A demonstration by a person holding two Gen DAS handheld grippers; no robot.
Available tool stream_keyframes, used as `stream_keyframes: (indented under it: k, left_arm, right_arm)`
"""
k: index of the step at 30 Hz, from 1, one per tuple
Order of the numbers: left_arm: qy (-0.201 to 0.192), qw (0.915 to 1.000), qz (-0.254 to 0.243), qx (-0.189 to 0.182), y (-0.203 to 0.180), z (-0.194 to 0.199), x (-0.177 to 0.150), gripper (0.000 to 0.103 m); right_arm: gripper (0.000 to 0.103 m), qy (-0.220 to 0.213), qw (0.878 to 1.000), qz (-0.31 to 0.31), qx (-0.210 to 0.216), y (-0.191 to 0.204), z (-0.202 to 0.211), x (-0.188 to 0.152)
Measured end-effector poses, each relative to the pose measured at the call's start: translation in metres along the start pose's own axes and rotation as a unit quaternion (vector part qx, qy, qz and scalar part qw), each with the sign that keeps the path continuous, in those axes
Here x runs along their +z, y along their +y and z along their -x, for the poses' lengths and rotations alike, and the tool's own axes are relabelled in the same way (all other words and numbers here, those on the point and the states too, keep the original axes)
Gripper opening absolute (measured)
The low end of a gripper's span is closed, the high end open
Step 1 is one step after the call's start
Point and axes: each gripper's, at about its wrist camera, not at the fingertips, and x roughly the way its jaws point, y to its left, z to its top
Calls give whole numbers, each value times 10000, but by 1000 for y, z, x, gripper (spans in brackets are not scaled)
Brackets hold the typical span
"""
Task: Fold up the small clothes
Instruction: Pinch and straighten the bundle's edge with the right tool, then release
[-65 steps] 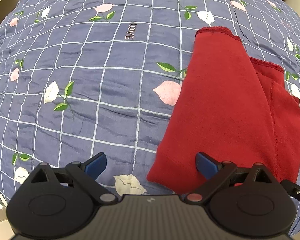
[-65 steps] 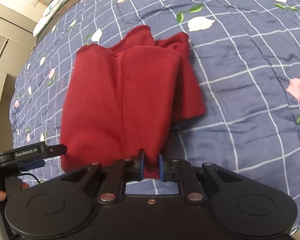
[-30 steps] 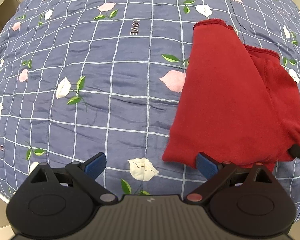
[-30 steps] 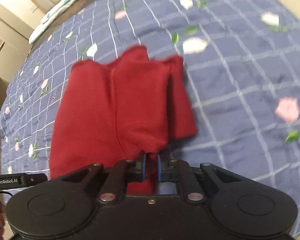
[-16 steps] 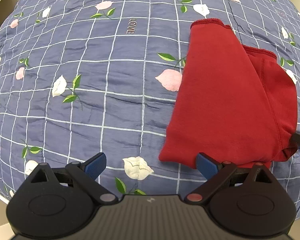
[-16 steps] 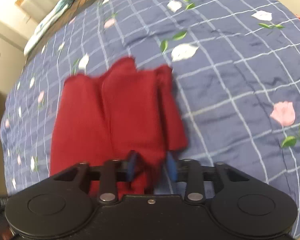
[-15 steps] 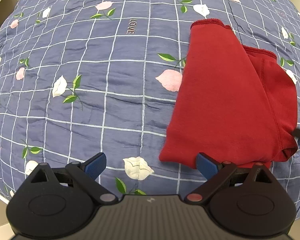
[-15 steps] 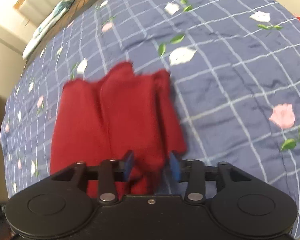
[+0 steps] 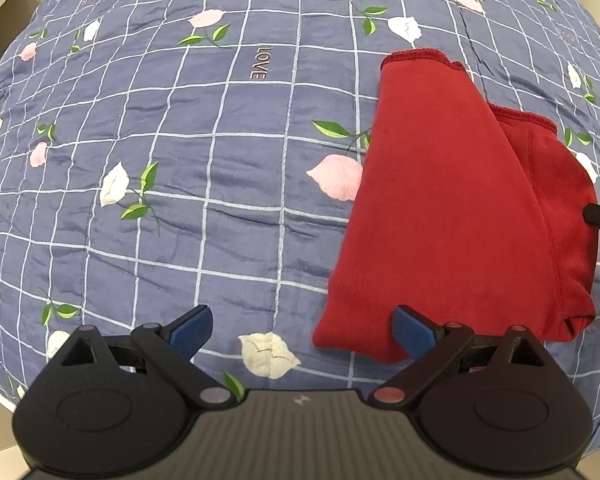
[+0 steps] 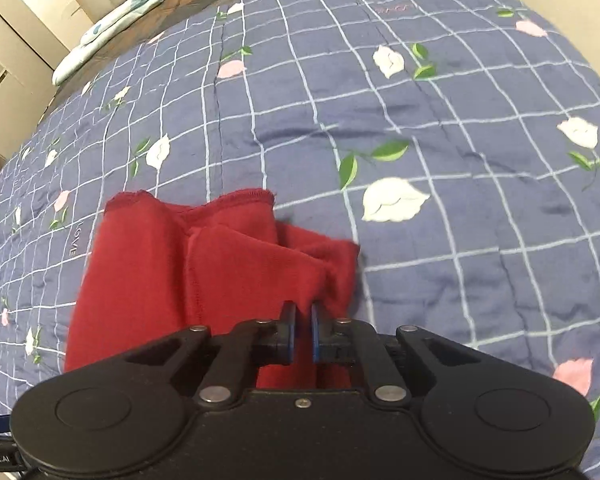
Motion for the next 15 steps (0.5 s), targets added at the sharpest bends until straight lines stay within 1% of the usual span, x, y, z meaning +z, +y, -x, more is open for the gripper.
stream_keyframes:
  k: [5,7,8,10,11,14,15]
  left_arm:
    - [21,10000,-63,-10,-8,-3,3,99]
    - [27,9999,-110,-5,-11,-4,4,99]
    - [35,9999,-138,0,-13,-4,5,99]
    - [39,9998,-173,0,-16,-5,6,99]
    - [39,9998,-186,-7,-17,-5,7,99]
    - [-10,9998,-197,-72,-19,-5,8,99]
    - [-63,9997,-171,-145,-18,-4,9,100]
  right_arm:
    - [9,129,9997,-192,-31,-13,-5,-6]
    - [16,120,9995,-280,-31,-17,-5,-8]
    - [17,104,9994,-318,-25,-19,-4,-9]
    - [32,94,9991,-420,-35,-23,-2,-10]
    - [36,96,9987,-498,-9,-26,-1,-10]
    - [51,97,9961,-842,239,-37,4,-14]
    - [62,85,9954,-892,328,-39,6,-17]
